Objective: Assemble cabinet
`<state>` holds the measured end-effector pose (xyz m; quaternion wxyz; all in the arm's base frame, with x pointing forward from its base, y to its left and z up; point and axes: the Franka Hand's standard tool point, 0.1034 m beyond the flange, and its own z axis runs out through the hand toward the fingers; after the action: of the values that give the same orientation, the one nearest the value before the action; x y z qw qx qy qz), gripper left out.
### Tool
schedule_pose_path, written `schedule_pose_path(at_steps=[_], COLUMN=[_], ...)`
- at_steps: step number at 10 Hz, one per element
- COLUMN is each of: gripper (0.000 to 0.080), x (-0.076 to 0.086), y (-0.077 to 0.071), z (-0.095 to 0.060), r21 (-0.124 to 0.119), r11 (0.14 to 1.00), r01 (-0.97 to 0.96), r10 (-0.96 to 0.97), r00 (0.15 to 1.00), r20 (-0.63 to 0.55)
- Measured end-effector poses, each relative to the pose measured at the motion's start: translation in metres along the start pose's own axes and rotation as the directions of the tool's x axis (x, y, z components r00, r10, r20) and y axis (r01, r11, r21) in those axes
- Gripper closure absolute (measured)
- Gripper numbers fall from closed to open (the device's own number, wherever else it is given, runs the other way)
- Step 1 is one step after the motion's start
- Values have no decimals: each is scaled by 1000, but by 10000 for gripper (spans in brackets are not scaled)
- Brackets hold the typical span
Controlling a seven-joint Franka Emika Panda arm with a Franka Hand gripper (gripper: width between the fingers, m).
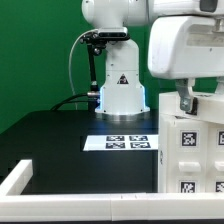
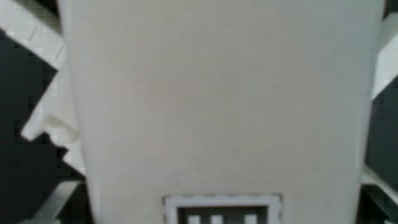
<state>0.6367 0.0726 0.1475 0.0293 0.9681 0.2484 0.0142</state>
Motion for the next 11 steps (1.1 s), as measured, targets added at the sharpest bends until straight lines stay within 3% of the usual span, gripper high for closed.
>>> schedule_pose_path(at_steps=[3,8,9,10,11], gripper=[246,246,246,246,246], x=[-1,1,0,-2,-4], y=[-5,-7,-6,-6,-5], z=[0,-1,-1,0,1], r21=[2,6,3,7,18], r11=[883,642,534,333,50], r01=[-470,-767,-846,-943,-999], r10=[470,767,846,943,998], r00=[883,642,534,333,51], r20=[-11,-11,-12,2,37])
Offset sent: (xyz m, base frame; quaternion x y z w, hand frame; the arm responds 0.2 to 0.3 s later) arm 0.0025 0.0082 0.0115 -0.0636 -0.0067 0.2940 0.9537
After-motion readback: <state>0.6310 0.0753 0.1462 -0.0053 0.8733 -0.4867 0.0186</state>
